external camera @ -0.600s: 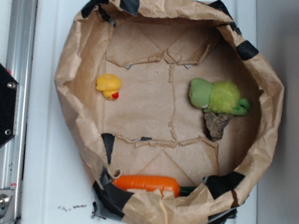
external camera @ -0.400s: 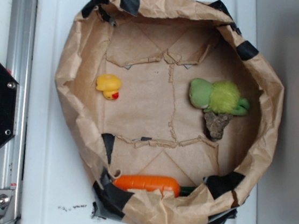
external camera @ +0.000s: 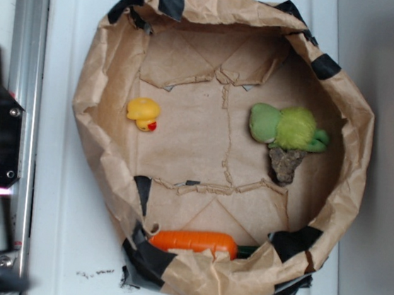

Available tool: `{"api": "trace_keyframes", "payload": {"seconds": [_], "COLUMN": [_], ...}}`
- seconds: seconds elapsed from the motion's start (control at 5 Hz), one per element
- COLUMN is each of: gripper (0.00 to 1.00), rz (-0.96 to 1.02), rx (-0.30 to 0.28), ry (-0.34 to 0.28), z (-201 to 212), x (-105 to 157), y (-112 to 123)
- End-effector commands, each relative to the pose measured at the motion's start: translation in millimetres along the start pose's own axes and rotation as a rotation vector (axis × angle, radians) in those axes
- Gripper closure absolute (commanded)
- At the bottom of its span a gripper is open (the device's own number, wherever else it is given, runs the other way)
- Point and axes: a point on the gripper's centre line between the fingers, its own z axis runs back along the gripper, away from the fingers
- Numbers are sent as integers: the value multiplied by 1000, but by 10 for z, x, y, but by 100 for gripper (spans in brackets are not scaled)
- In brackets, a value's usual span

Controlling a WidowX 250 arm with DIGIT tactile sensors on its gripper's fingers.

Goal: Grab the rock.

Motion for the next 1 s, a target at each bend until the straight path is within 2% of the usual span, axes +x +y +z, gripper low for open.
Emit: {"api": "trace_keyframes", "payload": {"seconds": [0.0,0.6,0.8], "gripper": [0,0,0], "rz": [516,516,563], "rx": [-66,-66,-13], "ry": [-227,-227,-247], "z": [-523,-523,-1067], "x": [716,716,1097], "y": [197,197,135]}}
